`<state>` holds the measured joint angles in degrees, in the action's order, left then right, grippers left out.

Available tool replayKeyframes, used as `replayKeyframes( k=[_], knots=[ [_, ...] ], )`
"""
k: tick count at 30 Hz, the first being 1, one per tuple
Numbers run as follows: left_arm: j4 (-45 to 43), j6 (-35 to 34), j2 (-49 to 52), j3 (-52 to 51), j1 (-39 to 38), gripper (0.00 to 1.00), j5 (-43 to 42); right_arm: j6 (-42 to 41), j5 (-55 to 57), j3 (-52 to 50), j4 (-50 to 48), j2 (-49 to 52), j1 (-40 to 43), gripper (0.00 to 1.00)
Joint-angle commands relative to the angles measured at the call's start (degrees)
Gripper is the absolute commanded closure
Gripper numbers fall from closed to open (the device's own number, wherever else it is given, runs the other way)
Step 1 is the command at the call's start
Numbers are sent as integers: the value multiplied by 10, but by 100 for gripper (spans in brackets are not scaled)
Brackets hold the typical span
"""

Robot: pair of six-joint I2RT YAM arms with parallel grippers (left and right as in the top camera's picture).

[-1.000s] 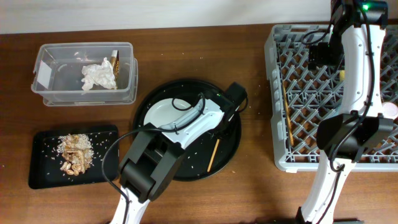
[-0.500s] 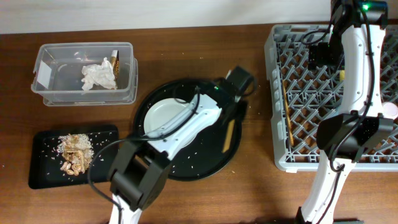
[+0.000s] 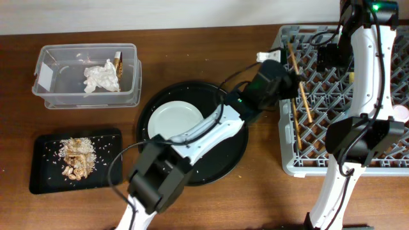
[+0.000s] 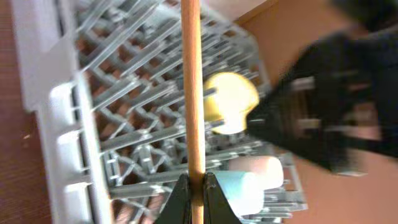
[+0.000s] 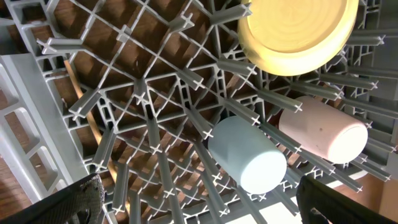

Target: Sort waste into correct bins and load items into the dishwasher rack

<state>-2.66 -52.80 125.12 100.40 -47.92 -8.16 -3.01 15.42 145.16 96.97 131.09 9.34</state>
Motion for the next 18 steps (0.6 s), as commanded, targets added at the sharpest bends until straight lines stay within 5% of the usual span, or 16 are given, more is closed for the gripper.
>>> replayKeyframes(
  k=[1,5,8,13,17,18],
  knots=[
    [-4,38,42,3,2,97,5,-7,7,1,1,-17,1,2],
    [-3,152,52,3,2,89,5,-7,7,1,1,-17,1,2],
    [-2,193,52,3,2,63,5,-7,7,1,1,-17,1,2],
    [13,206,9,3,15,41,-24,-7,7,1,1,-17,1,2],
    [43,214,-51,3,40,41,-22,-7,7,1,1,-17,1,2],
    [48,238,-50,3,38,55,-14,-7,7,1,1,-17,1,2]
  ],
)
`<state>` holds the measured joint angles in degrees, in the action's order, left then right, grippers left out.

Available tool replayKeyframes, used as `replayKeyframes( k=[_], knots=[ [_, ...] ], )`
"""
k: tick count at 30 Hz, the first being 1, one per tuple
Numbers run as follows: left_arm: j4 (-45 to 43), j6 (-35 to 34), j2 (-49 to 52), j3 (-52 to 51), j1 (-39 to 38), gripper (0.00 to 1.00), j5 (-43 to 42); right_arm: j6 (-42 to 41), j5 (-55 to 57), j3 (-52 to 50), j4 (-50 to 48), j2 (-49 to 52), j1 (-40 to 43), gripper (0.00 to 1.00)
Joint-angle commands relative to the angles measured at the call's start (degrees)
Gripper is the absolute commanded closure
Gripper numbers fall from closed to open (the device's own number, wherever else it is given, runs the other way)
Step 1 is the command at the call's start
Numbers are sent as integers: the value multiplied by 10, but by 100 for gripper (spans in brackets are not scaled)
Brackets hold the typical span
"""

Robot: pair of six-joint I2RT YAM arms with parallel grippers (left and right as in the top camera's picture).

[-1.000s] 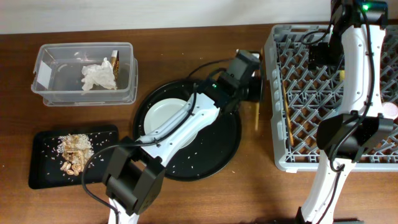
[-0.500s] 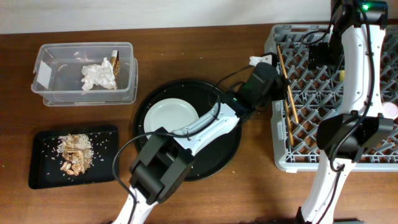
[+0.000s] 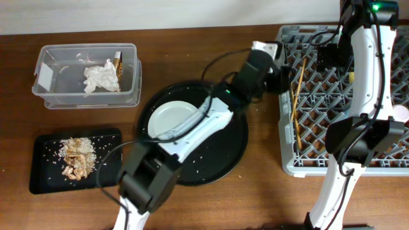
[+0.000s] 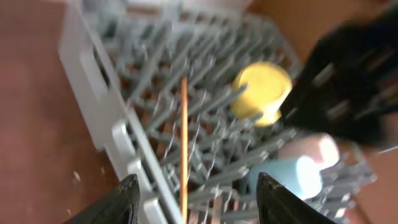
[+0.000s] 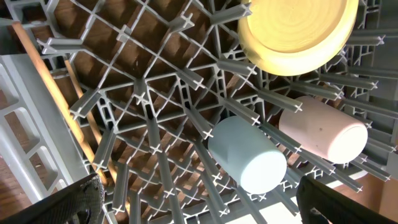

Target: Sort waste into correct bins and load items into the dishwasher rack

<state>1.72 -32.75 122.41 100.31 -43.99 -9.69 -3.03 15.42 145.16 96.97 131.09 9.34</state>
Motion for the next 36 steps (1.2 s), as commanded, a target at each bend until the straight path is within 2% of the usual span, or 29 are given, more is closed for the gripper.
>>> replayKeyframes(
  k=[1,3,6,9,10,11,12,15,17,19,22,27,29,32,35,36],
  knots=[
    [12,77,-23,3,-1,66,7,-6,7,1,1,-17,1,2],
    [23,97,-23,3,15,68,7,-6,7,1,1,-17,1,2],
    [62,97,-36,3,68,38,7,-6,7,1,1,-17,1,2],
    [192,97,-77,3,205,6,6,-6,7,1,1,-17,1,2],
    [224,111,-96,3,244,5,-5,-6,7,1,1,-17,1,2],
    [260,160,-123,3,282,2,-10,-6,7,1,1,-17,1,2],
    [305,190,-160,3,322,1,-7,-6,7,1,1,-17,1,2],
    [416,188,-254,3,437,1,61,-6,7,1,1,-17,1,2],
    [490,187,-301,3,558,1,65,-6,7,1,1,-17,1,2],
    [574,187,-302,2,638,1,66,-6,7,1,1,-17,1,2],
    [640,187,-302,2,690,1,65,-6,7,1,1,-17,1,2],
    [644,187,-302,2,700,1,65,-6,7,1,-44,-17,1,2],
    [644,187,-302,2,700,1,65,-71,-179,1,-33,-17,0,2],
    [644,187,-302,2,700,1,65,-71,-331,1,-46,-17,0,2],
    [644,187,-302,2,700,1,65,-62,-291,-4,-65,2,-5,0],
    [644,187,-302,2,700,1,65,-63,-285,-22,-78,14,-11,12]
  ],
)
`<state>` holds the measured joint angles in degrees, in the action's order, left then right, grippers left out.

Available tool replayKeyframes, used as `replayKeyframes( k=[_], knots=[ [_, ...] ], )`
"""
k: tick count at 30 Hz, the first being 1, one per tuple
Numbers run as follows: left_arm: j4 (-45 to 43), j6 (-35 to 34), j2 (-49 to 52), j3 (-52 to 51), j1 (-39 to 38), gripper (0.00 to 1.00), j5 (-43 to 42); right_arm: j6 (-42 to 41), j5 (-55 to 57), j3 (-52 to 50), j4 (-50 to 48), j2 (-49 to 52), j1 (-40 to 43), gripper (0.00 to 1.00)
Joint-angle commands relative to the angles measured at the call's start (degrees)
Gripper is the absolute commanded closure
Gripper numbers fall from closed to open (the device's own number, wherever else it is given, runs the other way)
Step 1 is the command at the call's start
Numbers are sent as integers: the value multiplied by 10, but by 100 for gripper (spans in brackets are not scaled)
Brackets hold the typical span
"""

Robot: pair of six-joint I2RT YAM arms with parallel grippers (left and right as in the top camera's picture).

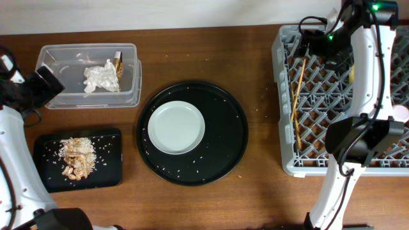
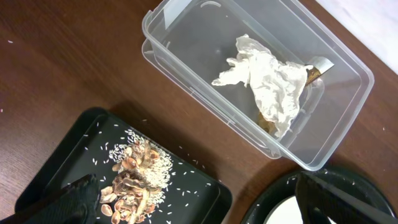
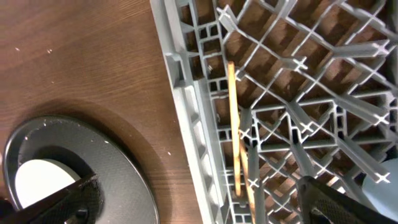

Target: Sort waste into correct bins and load items into the dishwasher rack

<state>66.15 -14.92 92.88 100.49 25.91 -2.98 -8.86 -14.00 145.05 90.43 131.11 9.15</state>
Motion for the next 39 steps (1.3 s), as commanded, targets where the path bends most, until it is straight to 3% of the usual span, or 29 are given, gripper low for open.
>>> replayKeyframes(
  k=[1,7,9,10,12,13,16,20,22,24,28,31,32,33,34,37,39],
  knots=[
    [-1,9,-6,1,1,1,-2,-4,14,-45,-30,19,-13,23],
    [-1,9,-6,1,1,1,-2,-5,57,-189,-193,24,-13,36],
    [0,9,-6,1,1,1,-2,-5,57,-203,-213,24,-13,58],
    [0,9,-6,1,1,1,-2,-5,57,-203,-215,24,-13,76],
    [-1,9,-6,1,1,1,-2,-5,57,-203,-215,23,-13,93],
    [-1,9,-6,1,1,1,-2,-5,57,-199,-212,22,-12,96],
    [-1,9,-6,1,2,1,-2,-7,57,-149,-187,3,-12,96],
    [-1,9,-6,1,1,1,-2,16,56,11,-96,1,-13,96],
    [-1,9,-6,1,1,1,-2,100,62,14,-83,2,-22,96],
    [0,9,-6,1,1,1,-2,107,115,2,-89,5,-28,96],
    [0,9,-6,1,1,1,-2,136,117,-5,-107,9,-40,95],
    [0,9,-6,1,1,1,-2,129,101,-5,-105,29,-59,80],
    [-1,9,-6,1,1,1,-2,129,102,-5,-105,32,-63,71],
    [0,9,-6,1,1,1,-2,129,102,-5,-105,32,-63,57],
    [0,9,-6,1,1,1,-2,113,102,-5,-101,29,-62,52],
    [-1,9,-6,1,1,1,-2,66,77,8,-53,-21,-62,48],
    [0,9,-6,1,1,1,-2,64,-61,15,10,-78,-63,44]
  ],
)
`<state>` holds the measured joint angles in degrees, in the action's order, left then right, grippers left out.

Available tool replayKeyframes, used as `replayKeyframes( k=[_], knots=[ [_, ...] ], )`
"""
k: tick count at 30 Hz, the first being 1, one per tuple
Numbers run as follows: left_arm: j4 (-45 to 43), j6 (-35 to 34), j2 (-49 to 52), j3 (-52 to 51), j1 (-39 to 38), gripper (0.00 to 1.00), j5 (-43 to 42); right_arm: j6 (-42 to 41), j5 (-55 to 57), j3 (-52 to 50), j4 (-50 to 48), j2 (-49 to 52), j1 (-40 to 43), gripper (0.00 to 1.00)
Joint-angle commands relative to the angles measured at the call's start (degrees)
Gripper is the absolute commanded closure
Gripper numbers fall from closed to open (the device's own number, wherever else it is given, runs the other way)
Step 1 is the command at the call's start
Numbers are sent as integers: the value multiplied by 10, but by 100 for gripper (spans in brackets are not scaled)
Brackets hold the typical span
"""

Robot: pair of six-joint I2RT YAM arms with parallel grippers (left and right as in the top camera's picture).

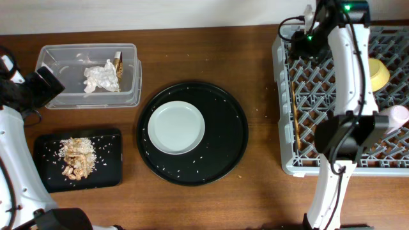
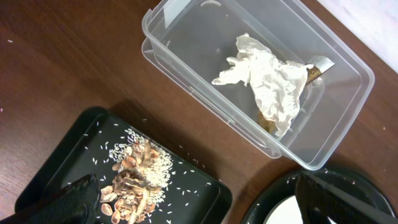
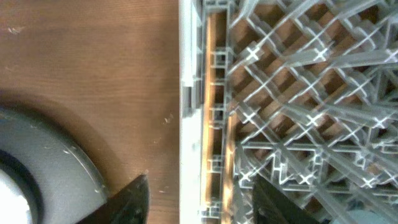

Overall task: Sort waste into correct bins and load items into the dishwasher rack
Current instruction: 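Reach the right gripper to the white plate and grasp its rim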

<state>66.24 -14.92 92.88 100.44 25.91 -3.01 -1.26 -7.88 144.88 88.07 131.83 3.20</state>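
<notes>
Wooden chopsticks (image 1: 294, 108) lie in the grey dishwasher rack (image 1: 285, 163) along its left wall. My right gripper (image 3: 200, 204) is open low over that wall (image 3: 189, 93), with the chopsticks (image 3: 227, 155) lying between its fingers. A white plate (image 1: 176, 128) sits on the round black tray (image 1: 227, 144). At the far left my left gripper (image 2: 199, 208) stands open and empty above the clear bin (image 2: 186, 81) of crumpled tissue (image 2: 264, 78) and the black tray (image 2: 56, 174) of food scraps (image 2: 134, 177).
A yellow bowl (image 1: 378, 73) and a pink cup (image 1: 399, 115) sit at the rack's right side. Rice grains are scattered on the round tray and the scrap tray. My right arm (image 1: 348, 76) stretches over the rack's middle.
My right gripper has shifted to the rack's left wall and its fingers stand closer together. The chopsticks now lie straight along that wall. The left arm has not moved.
My left gripper was shut on the chopsticks over the rack. Then it was open and they lay slanted in the rack. Later the left arm was back at the far left and the right gripper was at the rack's corner, now low over the chopsticks.
</notes>
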Motion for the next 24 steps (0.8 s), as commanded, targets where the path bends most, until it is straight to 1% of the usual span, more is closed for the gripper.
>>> replayKeyframes(
  k=[1,2,4,5,6,7,9,10,11,13,15,17,18,19,22,24],
  knots=[
    [-1,9,-6,1,1,1,-2,-11,-179,17,70,-100,-12,39],
    [-1,9,-6,1,1,1,-2,-11,-189,7,93,-99,-39,2],
    [-1,9,-6,1,1,1,-2,-5,-183,-57,78,-94,-123,2],
    [-1,9,-6,1,1,1,-2,-6,-180,-108,35,-93,-174,5],
    [-1,9,-6,1,1,1,-2,-48,-150,-176,-39,-93,-230,7],
    [-1,9,-6,1,1,1,-2,-118,-79,-241,-110,-93,-281,10],
    [-1,9,-6,1,1,1,-2,-189,10,-319,-178,-93,-351,30],
    [-1,9,-6,1,1,1,-2,-194,13,-335,-195,-93,-365,33],
    [-1,9,-6,1,1,1,-2,-201,28,-363,-221,-92,-383,34],
    [-1,9,-6,1,1,1,-2,-207,36,-405,-256,-87,-392,35],
    [-2,9,-6,1,1,1,-2,-233,36,-440,-282,-87,-391,36],
    [-1,9,-6,1,1,1,-2,-235,19,-462,-320,-87,-393,45],
    [-1,9,-6,1,1,1,-2,-256,20,-475,-338,-87,-393,51],
    [-1,9,-6,1,1,1,-2,-259,20,-488,-357,-86,-393,57],
    [-1,9,-6,1,1,1,-2,-290,26,-520,-389,-86,-393,56],
    [-1,9,-6,1,1,1,-2,-293,26,-528,-400,-86,-392,57]
  ],
)
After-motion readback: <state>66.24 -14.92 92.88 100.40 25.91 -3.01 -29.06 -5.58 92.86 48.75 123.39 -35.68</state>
